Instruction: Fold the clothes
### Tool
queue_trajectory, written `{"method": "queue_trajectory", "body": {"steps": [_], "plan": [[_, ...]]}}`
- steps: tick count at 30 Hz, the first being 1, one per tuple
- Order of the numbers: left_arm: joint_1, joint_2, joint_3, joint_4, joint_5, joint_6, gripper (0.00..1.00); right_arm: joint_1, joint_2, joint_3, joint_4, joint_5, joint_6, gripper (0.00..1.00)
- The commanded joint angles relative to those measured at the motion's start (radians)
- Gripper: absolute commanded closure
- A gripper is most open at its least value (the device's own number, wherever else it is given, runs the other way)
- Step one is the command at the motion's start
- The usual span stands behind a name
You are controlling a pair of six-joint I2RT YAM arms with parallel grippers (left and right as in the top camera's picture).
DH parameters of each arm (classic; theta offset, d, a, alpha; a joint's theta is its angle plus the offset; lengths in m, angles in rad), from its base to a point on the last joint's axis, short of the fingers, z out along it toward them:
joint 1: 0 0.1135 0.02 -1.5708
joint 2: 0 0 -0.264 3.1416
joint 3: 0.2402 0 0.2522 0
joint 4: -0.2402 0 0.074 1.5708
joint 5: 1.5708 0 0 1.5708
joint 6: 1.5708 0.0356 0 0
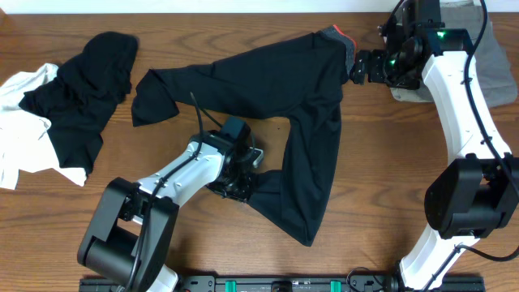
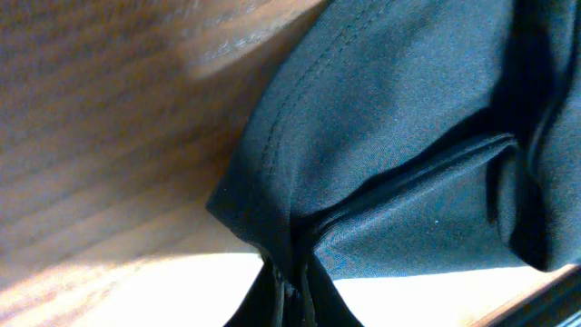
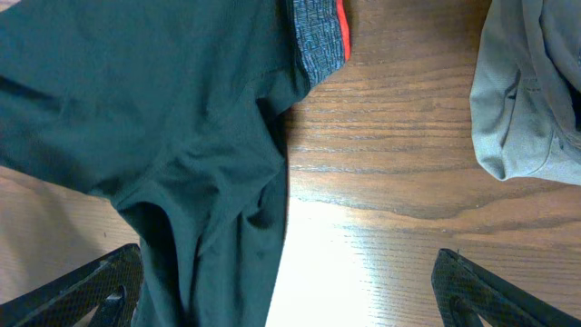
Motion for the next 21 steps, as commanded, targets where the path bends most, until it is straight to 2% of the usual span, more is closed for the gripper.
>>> {"method": "queue_trajectory", "body": {"steps": [1, 6, 10, 16, 21], "plan": [[0.047, -0.012, 0.051, -0.040, -0.016, -0.055, 0.94, 0.002, 0.010, -0.001, -0.002, 0.002, -0.016, 0.01], [0.183, -0.110, 0.120, -0.137, -0.106, -0.145, 0.94, 0.002, 0.010, -0.001, -0.005, 0.002, -0.034, 0.01], [0.311, -0.249, 0.135, -0.144, -0.177, -0.210, 0.94, 0.002, 0.010, -0.001, -0.008, 0.002, -0.034, 0.01], [0.508, -0.430, 0.135, -0.076, -0.200, -0.222, 0.94, 0.002, 0.010, -0.001, 0.002, 0.001, -0.034, 0.01], [0.600, -0.460, 0.135, -0.062, -0.200, -0.221, 0.94, 0.005, 0.010, -0.001, 0.001, 0.001, -0.034, 0.01]]}}
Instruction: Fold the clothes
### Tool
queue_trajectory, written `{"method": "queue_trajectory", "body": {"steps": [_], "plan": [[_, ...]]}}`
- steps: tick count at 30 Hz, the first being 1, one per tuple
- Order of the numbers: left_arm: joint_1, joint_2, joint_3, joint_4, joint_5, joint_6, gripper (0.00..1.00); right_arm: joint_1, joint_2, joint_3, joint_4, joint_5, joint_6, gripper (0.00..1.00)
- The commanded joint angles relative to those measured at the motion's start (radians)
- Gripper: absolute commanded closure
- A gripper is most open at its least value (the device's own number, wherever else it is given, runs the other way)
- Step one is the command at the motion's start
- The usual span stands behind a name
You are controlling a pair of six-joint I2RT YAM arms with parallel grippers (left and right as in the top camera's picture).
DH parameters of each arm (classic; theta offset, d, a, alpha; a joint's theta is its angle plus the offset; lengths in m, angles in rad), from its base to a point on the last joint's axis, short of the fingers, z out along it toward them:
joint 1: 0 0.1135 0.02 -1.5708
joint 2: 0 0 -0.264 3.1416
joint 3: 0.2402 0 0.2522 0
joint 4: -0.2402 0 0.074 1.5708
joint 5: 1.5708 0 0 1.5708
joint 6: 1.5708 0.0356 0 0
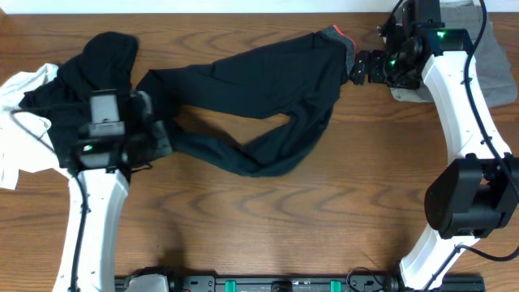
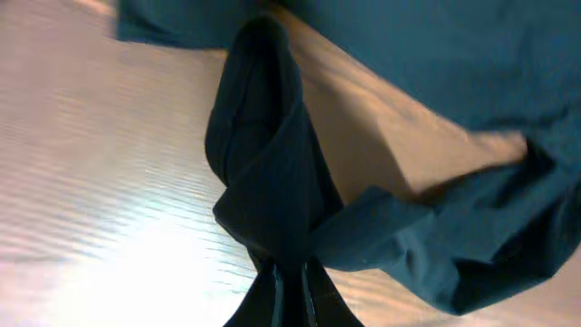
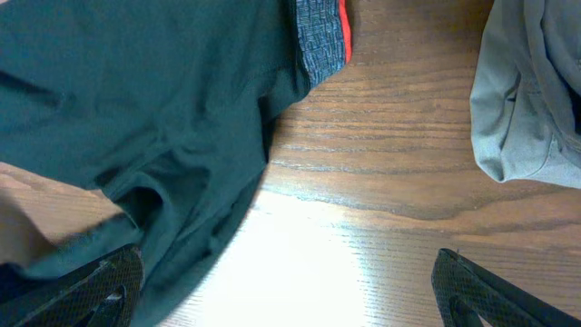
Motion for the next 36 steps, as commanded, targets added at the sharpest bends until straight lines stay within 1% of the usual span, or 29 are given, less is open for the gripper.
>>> {"method": "queue_trajectory", "body": {"steps": [1, 4, 6, 9, 12, 14, 18, 20, 21, 22, 23, 26, 30, 35, 36], "plan": [[0.039, 0.002, 0.016, 0.000, -0.016, -0.012, 0.94, 0.005, 0.010, -0.001, 0.003, 0.002, -0.018, 0.01], [0.049, 0.003, 0.016, -0.013, -0.047, -0.012, 0.94, 0.005, 0.010, -0.001, 0.002, 0.002, -0.018, 0.01], [0.054, -0.001, 0.016, -0.037, -0.122, -0.021, 0.94, 0.005, 0.010, -0.002, 0.002, 0.002, -0.018, 0.01], [0.073, -0.016, 0.017, -0.080, -0.237, -0.086, 0.94, 0.005, 0.010, -0.002, 0.004, 0.002, -0.022, 0.01], [0.121, -0.041, 0.017, -0.120, -0.308, -0.158, 0.94, 0.005, 0.010, -0.002, 0.010, 0.002, -0.022, 0.01], [0.162, -0.055, 0.017, -0.134, -0.332, -0.188, 0.94, 0.006, 0.010, -0.002, 0.012, 0.002, -0.022, 0.01], [0.242, -0.067, 0.017, -0.133, -0.330, -0.234, 0.94, 0.006, 0.010, -0.006, 0.021, 0.002, -0.022, 0.01], [0.261, -0.066, 0.017, -0.129, -0.321, -0.243, 0.94, 0.008, 0.010, -0.019, 0.039, 0.002, -0.021, 0.01], [0.262, -0.064, 0.017, -0.125, -0.320, -0.243, 0.74, 0.008, 0.010, -0.028, 0.050, 0.002, -0.021, 0.01], [0.262, -0.064, 0.017, -0.117, -0.317, -0.244, 0.29, 0.008, 0.010, -0.042, 0.066, 0.002, -0.021, 0.01], [0.261, -0.064, 0.017, -0.108, -0.307, -0.244, 0.02, 0.008, 0.010, -0.059, 0.086, 0.002, -0.021, 0.01], [0.261, -0.064, 0.017, -0.094, -0.265, -0.243, 0.02, 0.008, 0.010, -0.119, 0.164, 0.002, -0.021, 0.01], [0.260, -0.064, 0.017, -0.081, -0.226, -0.243, 0.02, 0.007, 0.010, -0.238, 0.357, 0.002, -0.023, 0.01], [0.259, -0.064, 0.016, -0.081, -0.211, -0.243, 0.02, 0.007, 0.010, -0.423, 0.727, 0.002, -0.016, 0.01], [0.257, -0.064, 0.014, -0.081, -0.209, -0.243, 0.02, 0.007, 0.010, -0.476, 0.843, 0.002, 0.005, 0.01]]}}
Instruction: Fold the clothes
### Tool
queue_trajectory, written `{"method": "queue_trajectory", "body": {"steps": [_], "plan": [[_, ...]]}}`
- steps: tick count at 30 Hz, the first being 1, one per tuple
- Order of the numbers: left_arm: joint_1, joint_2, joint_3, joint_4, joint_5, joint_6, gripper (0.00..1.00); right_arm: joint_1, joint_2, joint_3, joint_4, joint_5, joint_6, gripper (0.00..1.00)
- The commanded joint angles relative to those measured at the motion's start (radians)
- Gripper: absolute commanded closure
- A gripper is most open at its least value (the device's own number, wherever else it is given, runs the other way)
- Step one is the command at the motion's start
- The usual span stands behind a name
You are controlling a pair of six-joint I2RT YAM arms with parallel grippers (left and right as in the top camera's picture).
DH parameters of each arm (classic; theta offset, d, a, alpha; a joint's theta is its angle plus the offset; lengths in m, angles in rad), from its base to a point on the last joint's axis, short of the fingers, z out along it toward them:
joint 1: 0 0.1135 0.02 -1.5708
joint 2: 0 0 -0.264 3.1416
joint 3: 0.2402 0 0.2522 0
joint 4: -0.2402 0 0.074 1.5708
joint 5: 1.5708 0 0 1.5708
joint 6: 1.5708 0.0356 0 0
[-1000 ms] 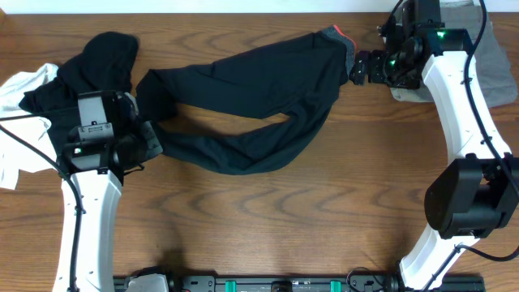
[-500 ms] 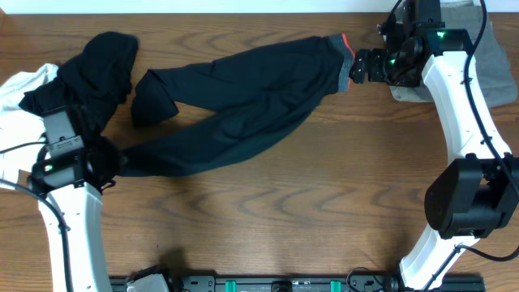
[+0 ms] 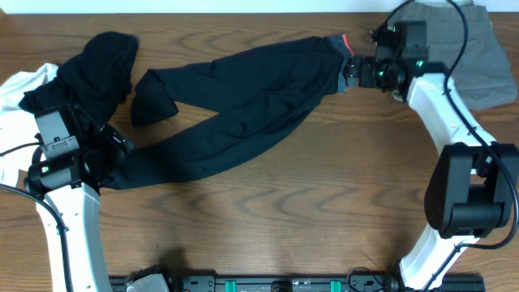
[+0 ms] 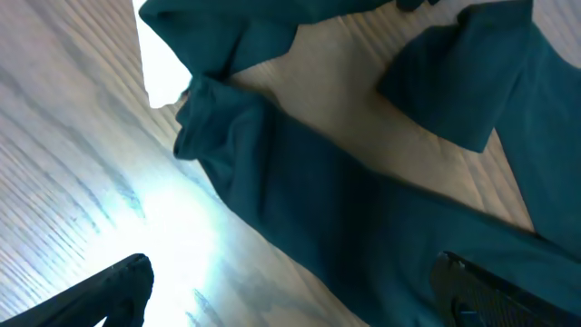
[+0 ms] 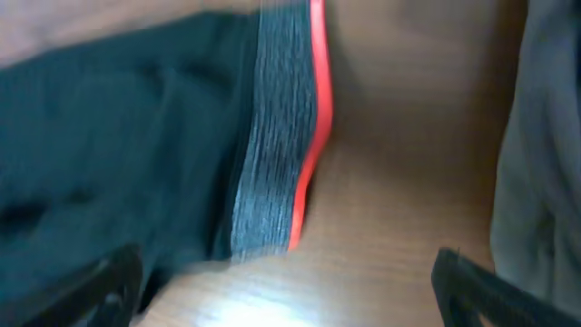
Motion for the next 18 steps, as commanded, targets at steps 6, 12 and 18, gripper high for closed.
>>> {"method": "queue_trajectory", "body": {"steps": [6, 12, 18], "plan": [[-0.040, 0.002, 0.006, 0.022, 0.066, -0.003, 0.02, 0.013, 0.041, -0.256, 0.557, -0.027, 0.105, 0.03], [-0.096, 0.055, 0.006, 0.047, 0.066, -0.001, 0.02, 0.016, 0.137, -0.256, 0.632, -0.132, 0.165, 0.06], [-0.129, 0.125, 0.006, 0.055, 0.066, 0.003, 0.02, 0.014, 0.203, -0.256, 0.663, -0.193, 0.166, 0.21]]}}
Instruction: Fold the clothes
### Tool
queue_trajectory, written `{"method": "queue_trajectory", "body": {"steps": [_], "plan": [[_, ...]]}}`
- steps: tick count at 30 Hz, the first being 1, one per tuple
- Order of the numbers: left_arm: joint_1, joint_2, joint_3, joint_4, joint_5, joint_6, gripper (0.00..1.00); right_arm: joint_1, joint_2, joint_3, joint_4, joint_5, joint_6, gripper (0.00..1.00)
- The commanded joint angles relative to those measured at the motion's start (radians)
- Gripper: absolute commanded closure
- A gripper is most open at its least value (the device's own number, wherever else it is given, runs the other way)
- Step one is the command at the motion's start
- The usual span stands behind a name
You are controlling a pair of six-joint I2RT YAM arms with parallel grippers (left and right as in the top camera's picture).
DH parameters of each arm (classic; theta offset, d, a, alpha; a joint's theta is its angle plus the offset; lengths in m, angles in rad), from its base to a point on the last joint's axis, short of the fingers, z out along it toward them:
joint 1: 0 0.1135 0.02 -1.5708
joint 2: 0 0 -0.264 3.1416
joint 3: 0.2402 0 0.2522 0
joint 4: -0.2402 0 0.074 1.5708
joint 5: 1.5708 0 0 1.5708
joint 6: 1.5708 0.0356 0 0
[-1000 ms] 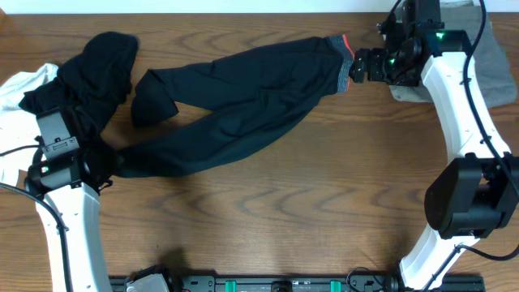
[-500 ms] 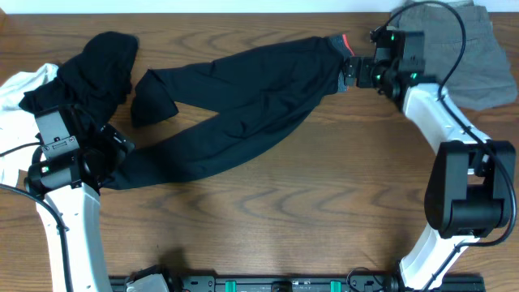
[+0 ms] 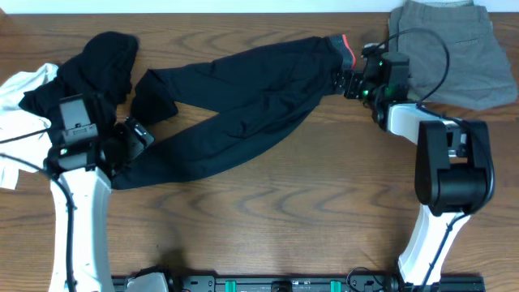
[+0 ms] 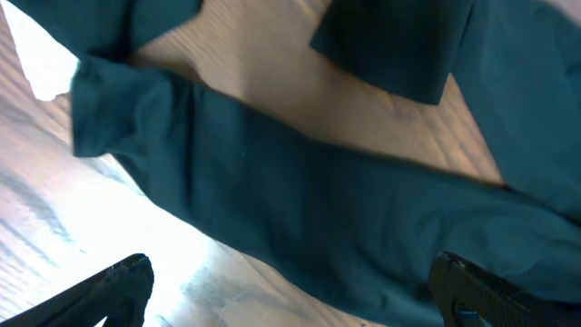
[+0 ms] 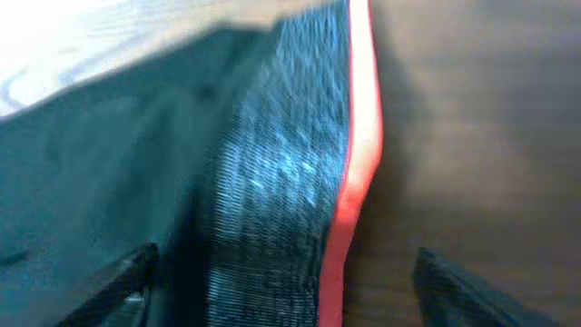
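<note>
Black pants lie stretched slantwise on the table, with the grey and red waistband at the upper right. One leg ends at the upper left and the other at the lower left. My left gripper hovers open over the lower leg; in its wrist view the left gripper has dark cloth below and nothing gripped. My right gripper is low at the waistband. In its own view the right gripper is open, fingers on either side of the band.
A folded grey garment lies at the back right, just beyond the right arm. A crumpled black garment and a white one are heaped at the left edge, close behind the left arm.
My left gripper, still open, has shifted a little right and back along the lower leg. My right gripper has come closer onto the waistband, which now fills its view.
First my left gripper was shut on a pant leg at mid-table, with the pants bent in a V. Then it held that leg farther left. Later it was open and the leg lay straight toward the lower left. The right gripper stayed open near the waistband and now straddles it.
</note>
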Motion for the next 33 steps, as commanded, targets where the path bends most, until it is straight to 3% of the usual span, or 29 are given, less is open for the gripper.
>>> {"method": "queue_trajectory", "body": {"steps": [1, 2, 3, 4, 7, 16, 28, 33], "plan": [[-0.014, 0.036, 0.006, 0.003, 0.003, 0.006, 0.02, 0.007, 0.023, -0.008, 0.014, -0.050, 0.021, 0.30], [-0.018, 0.046, 0.006, 0.004, 0.003, 0.006, 0.02, 0.008, 0.023, -0.008, 0.021, -0.050, 0.022, 0.44], [-0.020, 0.054, 0.006, 0.005, 0.003, 0.006, 0.02, 0.008, 0.023, -0.008, 0.034, -0.045, 0.037, 0.69], [-0.022, 0.060, 0.006, 0.006, 0.003, 0.006, 0.02, 0.008, 0.023, -0.008, 0.050, -0.043, 0.059, 0.80], [-0.025, 0.071, 0.006, 0.008, 0.003, 0.006, 0.02, 0.007, 0.023, -0.008, 0.095, -0.043, 0.106, 0.97], [-0.025, 0.072, 0.006, 0.011, 0.003, 0.006, 0.02, 0.006, -0.005, 0.053, 0.073, -0.114, 0.121, 0.99], [-0.025, 0.072, 0.006, 0.013, 0.003, 0.006, 0.02, 0.020, -0.399, 0.096, -0.384, -0.024, -0.102, 0.99], [-0.025, 0.072, 0.006, 0.014, 0.003, 0.006, 0.02, 0.062, -0.548, 0.095, -0.554, 0.061, -0.114, 1.00]]}}
